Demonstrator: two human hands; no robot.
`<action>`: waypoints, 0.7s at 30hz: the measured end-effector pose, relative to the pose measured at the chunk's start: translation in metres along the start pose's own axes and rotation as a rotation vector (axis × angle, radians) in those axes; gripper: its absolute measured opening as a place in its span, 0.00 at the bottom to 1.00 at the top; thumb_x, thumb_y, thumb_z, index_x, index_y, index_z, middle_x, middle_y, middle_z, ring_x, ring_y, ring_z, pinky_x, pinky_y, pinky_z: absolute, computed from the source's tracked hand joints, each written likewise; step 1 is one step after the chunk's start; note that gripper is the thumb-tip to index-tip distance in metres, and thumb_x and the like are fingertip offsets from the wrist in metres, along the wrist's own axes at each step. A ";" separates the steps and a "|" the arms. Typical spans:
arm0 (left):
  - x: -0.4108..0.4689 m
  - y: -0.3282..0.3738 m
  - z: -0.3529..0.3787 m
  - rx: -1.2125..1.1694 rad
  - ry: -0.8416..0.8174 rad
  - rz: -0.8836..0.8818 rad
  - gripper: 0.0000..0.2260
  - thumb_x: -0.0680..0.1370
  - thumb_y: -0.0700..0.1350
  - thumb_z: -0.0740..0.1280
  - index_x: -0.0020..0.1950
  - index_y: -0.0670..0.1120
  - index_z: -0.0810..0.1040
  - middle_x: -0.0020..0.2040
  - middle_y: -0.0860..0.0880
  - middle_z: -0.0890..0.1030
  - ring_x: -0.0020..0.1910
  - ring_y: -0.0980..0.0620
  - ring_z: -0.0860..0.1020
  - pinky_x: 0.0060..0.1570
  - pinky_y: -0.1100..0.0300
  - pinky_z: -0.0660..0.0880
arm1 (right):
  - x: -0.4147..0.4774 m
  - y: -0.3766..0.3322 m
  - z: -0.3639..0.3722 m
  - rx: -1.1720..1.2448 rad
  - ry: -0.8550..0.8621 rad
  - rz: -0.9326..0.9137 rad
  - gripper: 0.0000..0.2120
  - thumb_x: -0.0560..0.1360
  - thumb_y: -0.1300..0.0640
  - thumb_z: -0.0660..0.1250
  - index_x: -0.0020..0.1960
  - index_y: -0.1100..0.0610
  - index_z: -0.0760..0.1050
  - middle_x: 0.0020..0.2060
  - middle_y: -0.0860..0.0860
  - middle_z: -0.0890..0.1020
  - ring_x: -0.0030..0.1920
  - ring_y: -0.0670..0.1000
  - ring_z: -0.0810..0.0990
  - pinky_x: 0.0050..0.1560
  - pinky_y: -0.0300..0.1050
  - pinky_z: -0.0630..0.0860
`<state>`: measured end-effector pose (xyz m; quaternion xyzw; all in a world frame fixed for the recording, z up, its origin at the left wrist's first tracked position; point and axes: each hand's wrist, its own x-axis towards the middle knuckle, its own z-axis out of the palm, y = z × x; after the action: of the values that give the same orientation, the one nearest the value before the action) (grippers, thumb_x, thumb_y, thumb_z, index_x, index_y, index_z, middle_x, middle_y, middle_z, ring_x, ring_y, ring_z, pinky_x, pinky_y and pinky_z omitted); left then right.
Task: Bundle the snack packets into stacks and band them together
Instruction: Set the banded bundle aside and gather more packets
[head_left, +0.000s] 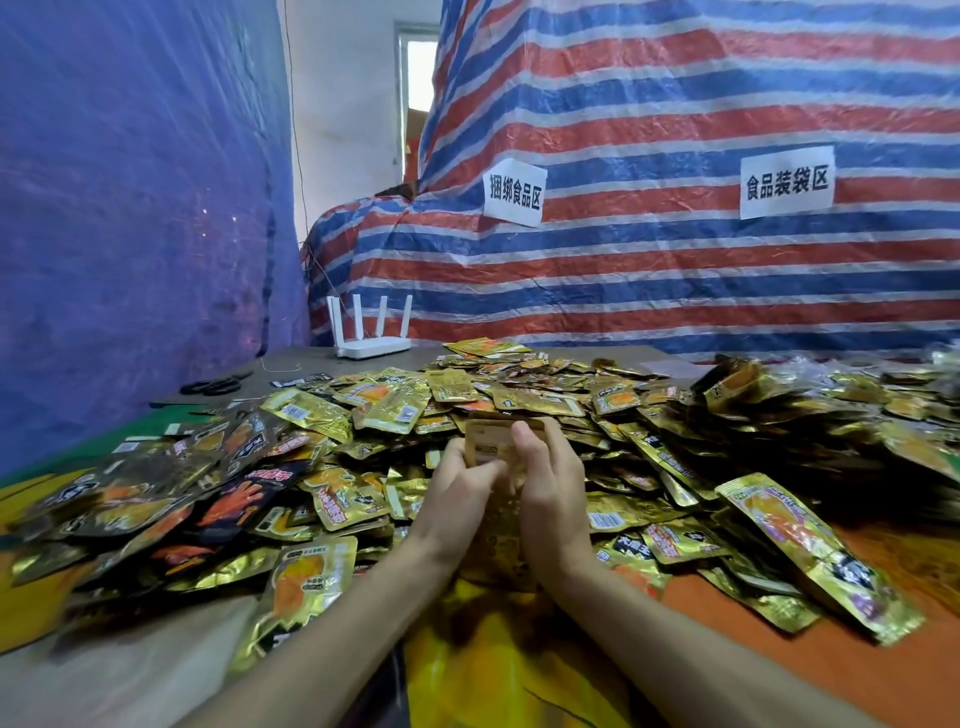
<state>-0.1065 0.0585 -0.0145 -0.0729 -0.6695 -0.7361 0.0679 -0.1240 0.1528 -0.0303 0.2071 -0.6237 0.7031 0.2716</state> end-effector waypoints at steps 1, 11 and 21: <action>0.000 -0.001 0.000 0.027 -0.010 -0.007 0.23 0.66 0.49 0.67 0.59 0.44 0.75 0.49 0.43 0.81 0.49 0.46 0.81 0.55 0.46 0.78 | 0.001 0.000 0.000 0.001 0.001 0.006 0.24 0.71 0.35 0.60 0.43 0.56 0.75 0.37 0.52 0.82 0.39 0.55 0.80 0.40 0.48 0.77; -0.004 0.007 -0.019 0.274 -0.269 0.199 0.16 0.72 0.29 0.74 0.57 0.41 0.79 0.45 0.49 0.86 0.46 0.53 0.85 0.43 0.64 0.78 | 0.009 -0.003 -0.010 0.093 -0.058 0.093 0.26 0.72 0.36 0.60 0.36 0.59 0.77 0.33 0.60 0.81 0.37 0.65 0.82 0.35 0.55 0.79; -0.014 -0.001 0.003 0.256 -0.272 0.196 0.12 0.68 0.39 0.69 0.51 0.40 0.80 0.42 0.42 0.83 0.41 0.45 0.80 0.42 0.59 0.78 | 0.027 -0.022 -0.032 -0.261 -0.015 -0.029 0.15 0.76 0.40 0.60 0.44 0.51 0.74 0.37 0.44 0.78 0.38 0.44 0.76 0.40 0.46 0.74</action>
<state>-0.0932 0.0615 -0.0183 -0.2272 -0.7501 -0.6184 0.0568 -0.1286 0.1892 -0.0008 0.1845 -0.7089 0.6102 0.3018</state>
